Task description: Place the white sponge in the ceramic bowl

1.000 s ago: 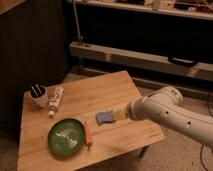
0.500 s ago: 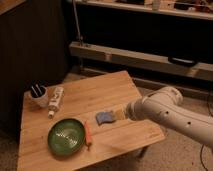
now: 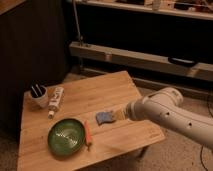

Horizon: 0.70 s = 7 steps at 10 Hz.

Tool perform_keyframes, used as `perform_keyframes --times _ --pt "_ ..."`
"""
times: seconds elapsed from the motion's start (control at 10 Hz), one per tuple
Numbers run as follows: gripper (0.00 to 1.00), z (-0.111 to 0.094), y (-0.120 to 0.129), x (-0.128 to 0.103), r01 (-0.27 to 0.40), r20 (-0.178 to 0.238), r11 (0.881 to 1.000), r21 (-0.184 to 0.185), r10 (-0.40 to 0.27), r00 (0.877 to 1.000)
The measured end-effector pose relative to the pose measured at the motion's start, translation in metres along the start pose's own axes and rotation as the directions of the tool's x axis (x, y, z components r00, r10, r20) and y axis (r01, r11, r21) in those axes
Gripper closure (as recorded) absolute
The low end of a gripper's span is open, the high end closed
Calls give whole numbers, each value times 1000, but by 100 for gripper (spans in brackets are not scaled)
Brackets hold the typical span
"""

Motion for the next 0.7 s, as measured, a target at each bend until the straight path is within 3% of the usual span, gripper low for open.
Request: perform_keyframes --times 0.1,0.2,0.3,0.5,0.6,0.7 --pt "20 -1 -9 9 122 -23 992 14 -122 992" --pt "20 -2 -16 17 244 -46 970 20 -243 969" --pt "20 -2 -30 31 403 -64 915 25 -401 914" --pt "20 3 -51 51 532 -62 846 44 -529 847" --pt "20 4 -62 66 564 -54 823 67 -562 826" --pt "20 2 -67 75 572 -43 817 77 -570 820"
